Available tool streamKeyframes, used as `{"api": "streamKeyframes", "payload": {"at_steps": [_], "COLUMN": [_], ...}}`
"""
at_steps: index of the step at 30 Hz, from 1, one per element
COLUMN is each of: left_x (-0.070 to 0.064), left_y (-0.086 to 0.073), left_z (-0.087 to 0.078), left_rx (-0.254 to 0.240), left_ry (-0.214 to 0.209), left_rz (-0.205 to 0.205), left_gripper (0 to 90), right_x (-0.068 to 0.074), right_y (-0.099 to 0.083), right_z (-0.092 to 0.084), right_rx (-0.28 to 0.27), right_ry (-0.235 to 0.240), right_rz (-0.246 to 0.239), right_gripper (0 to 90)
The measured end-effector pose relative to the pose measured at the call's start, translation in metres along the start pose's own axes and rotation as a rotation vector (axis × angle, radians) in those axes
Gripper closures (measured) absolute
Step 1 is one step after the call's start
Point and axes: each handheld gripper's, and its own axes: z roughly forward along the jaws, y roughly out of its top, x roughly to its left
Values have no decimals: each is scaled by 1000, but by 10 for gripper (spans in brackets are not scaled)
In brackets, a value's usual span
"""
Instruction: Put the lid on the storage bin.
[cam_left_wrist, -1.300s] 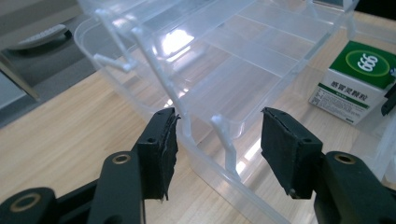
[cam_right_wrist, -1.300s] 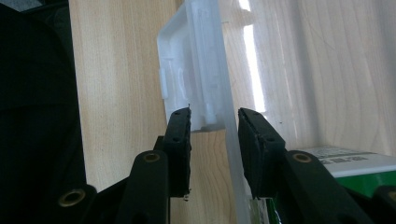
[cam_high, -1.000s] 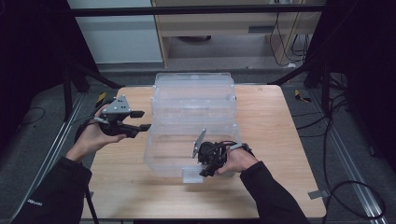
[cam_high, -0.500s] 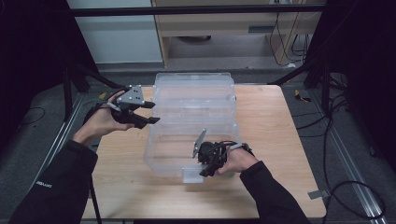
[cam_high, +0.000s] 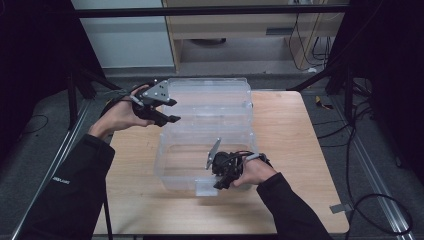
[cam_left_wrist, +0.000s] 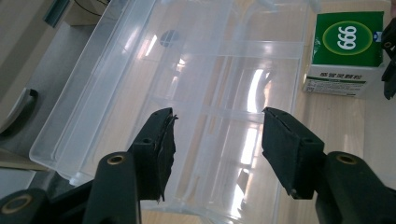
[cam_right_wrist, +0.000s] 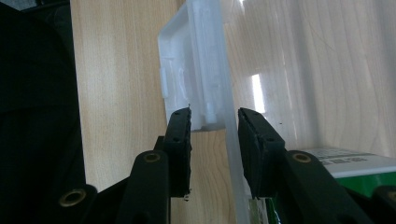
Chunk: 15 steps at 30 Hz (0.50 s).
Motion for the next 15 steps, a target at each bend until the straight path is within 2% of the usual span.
{"api": "streamKeyframes", "payload": {"at_steps": [9,15], "left_x": [9,15], "left_y": [8,10], "left_z": [13,20], "left_rx": [67,66], "left_ry": [-16,-24], "left_rz": [42,50], "left_gripper": [469,474], "right_x": [0,0], "right_y": [0,0], "right_z": [0,0], "right_rx": [0,-1], "right_ry": [-1,0], "right_rz": [1,1], "right_gripper": [657,657]}}
